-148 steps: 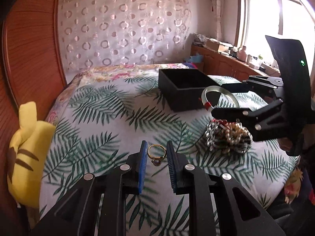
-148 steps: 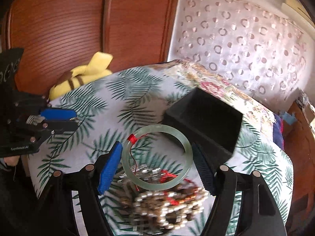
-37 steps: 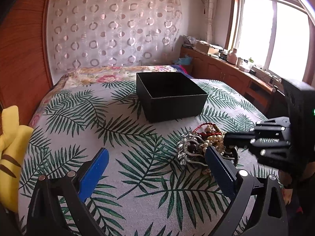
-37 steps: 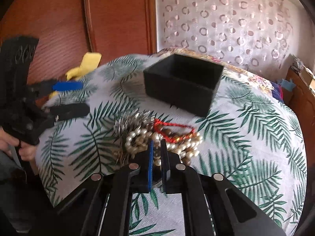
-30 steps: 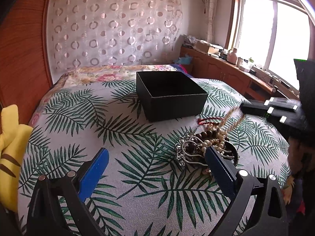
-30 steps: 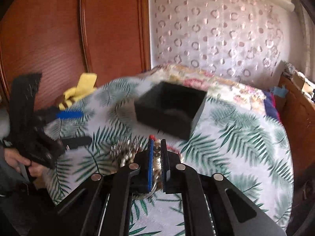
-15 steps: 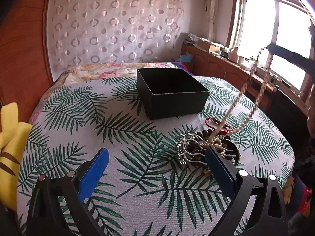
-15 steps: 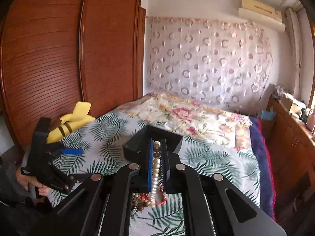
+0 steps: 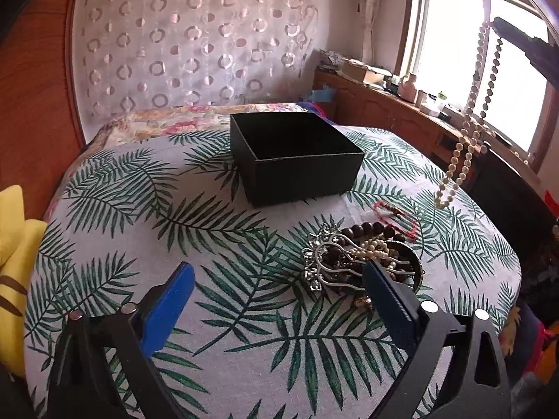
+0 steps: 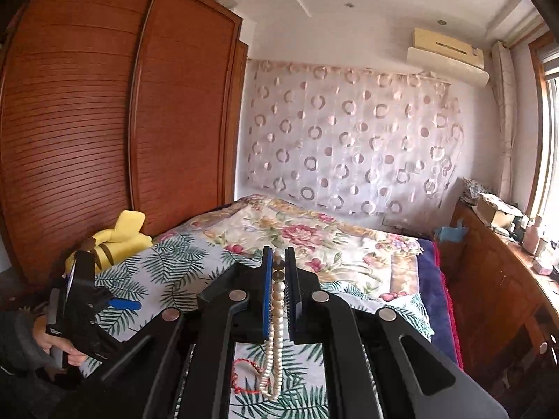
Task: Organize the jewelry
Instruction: 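Lift the pearl necklace with the right tool while the left tool grasps the silver comb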
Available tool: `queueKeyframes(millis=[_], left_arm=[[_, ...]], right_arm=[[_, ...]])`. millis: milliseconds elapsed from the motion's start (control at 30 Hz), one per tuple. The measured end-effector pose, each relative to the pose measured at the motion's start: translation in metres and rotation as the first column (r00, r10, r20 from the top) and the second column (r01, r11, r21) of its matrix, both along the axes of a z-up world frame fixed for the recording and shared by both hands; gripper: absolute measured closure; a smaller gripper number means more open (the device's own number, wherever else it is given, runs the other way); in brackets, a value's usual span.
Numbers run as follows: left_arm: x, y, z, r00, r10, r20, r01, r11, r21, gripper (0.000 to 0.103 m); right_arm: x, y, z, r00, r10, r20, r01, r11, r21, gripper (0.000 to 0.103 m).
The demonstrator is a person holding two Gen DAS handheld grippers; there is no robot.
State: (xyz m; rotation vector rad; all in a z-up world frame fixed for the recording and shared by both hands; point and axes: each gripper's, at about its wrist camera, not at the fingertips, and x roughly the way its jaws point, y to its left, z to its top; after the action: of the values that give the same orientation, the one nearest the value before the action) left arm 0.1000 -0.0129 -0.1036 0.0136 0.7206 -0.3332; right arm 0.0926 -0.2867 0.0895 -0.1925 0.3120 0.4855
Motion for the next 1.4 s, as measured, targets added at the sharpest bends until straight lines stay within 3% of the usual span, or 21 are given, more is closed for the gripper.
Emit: queueKeyframes(millis=[367,600,733,867,1000,1400], left_arm=[[0.024,-0.026,-0.014,0.992,-0.099,-0.083,0.104,0.993,0.057,0.05],[0.041,-0.028,-0.02,0.988,-0.104,-0.118,0.107,0.994,0.019,0.056],[0.045,-0.025,-0.024,0.984,-0.097,-0.146,0.1,0.995,0.009,0.08],[0.047,-0.024,-0.027,0.983,-0.099,-0.156,0.099,0.995,-0.006,0.08],[0.047,-0.029,-0.024,0.983,-0.106,-0.147,0.113,0.993,0.038,0.079],[0.031,-0.018,-0.001,0.994,-0.085,-0.067,0.087,0.996,0.021,0.1]], right_arm=[[0.01,-0.011,-0.031,0.997,-0.038,-0.064,0.037,0.999,-0.014,0.095],[0.009,-0.008,-0.048,0.995,-0.035,-0.095,0.034,0.999,-0.016,0.095],[0.009,-0.007,-0.051,0.994,-0.032,-0.1,0.031,0.999,-0.016,0.095],[0.009,-0.004,-0.052,0.994,-0.025,-0.105,0.024,1.0,-0.013,0.095],[0.009,0.001,-0.051,0.994,-0.017,-0.105,0.014,1.0,-0.022,0.095],[0.003,0.008,-0.024,0.999,0.008,-0.046,-0.01,1.0,-0.024,0.095]])
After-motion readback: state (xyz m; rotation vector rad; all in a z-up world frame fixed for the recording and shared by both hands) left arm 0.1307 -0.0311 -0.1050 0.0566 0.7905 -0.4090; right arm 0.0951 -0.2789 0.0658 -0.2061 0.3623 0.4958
